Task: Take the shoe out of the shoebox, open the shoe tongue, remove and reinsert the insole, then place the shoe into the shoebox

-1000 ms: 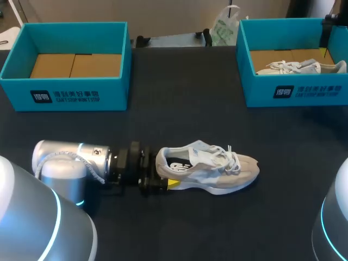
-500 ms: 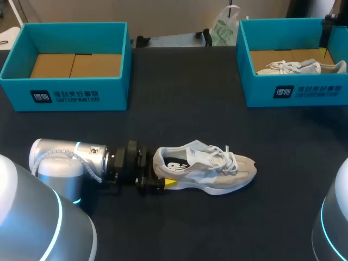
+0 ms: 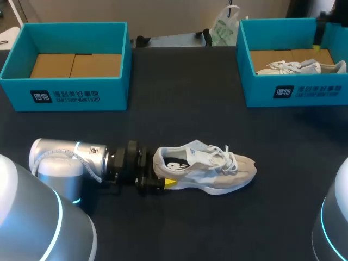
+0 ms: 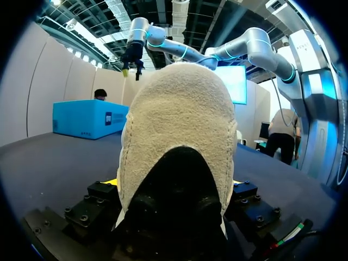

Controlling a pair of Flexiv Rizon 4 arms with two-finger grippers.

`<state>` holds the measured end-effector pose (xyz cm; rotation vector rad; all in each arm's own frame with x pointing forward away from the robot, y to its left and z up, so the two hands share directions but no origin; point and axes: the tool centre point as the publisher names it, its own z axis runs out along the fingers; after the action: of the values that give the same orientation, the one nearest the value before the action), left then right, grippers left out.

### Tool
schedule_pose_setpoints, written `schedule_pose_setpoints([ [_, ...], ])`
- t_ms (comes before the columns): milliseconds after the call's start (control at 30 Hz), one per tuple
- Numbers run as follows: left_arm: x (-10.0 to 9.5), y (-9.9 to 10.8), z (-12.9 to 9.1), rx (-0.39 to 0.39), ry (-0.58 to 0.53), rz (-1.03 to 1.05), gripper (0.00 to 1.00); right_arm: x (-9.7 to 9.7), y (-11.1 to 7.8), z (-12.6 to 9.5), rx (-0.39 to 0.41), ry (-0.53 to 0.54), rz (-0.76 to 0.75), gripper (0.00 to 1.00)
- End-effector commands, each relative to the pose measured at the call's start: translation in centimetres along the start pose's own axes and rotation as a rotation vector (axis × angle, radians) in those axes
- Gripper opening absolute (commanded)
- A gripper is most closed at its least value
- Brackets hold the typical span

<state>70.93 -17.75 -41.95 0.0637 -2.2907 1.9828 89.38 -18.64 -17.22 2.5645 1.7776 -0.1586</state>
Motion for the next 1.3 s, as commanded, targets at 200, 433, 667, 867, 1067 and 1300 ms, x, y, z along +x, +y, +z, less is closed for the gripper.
schedule_pose_setpoints([
  [200,0.0,0.0,-0.1,0.0,0.0,0.0,0.0,5.1,-8.1,-0.8,-0.054,-0.03,0.002,1.0],
  [433,0.0,0.0,-0.1,0.0,0.0,0.0,0.0,5.8,-9.8,-1.3,-0.053,0.051,-0.034,1.0],
  [667,0.0,0.0,-0.1,0.0,0.0,0.0,0.0,5.8,-9.8,-1.3,-0.053,0.051,-0.034,1.0],
  [867,0.0,0.0,-0.1,0.0,0.0,0.0,0.0,10.4,-14.6,-1.4,-0.11,0.028,-0.098,1.0],
  [1067,0.0,0.0,-0.1,0.0,0.0,0.0,0.0,13.9,-20.2,-1.5,-0.123,-0.027,-0.097,1.0],
  [1300,0.0,0.0,-0.1,0.0,0.0,0.0,0.0,16.2,-23.0,-0.8,-0.075,0.038,-0.125,1.0],
])
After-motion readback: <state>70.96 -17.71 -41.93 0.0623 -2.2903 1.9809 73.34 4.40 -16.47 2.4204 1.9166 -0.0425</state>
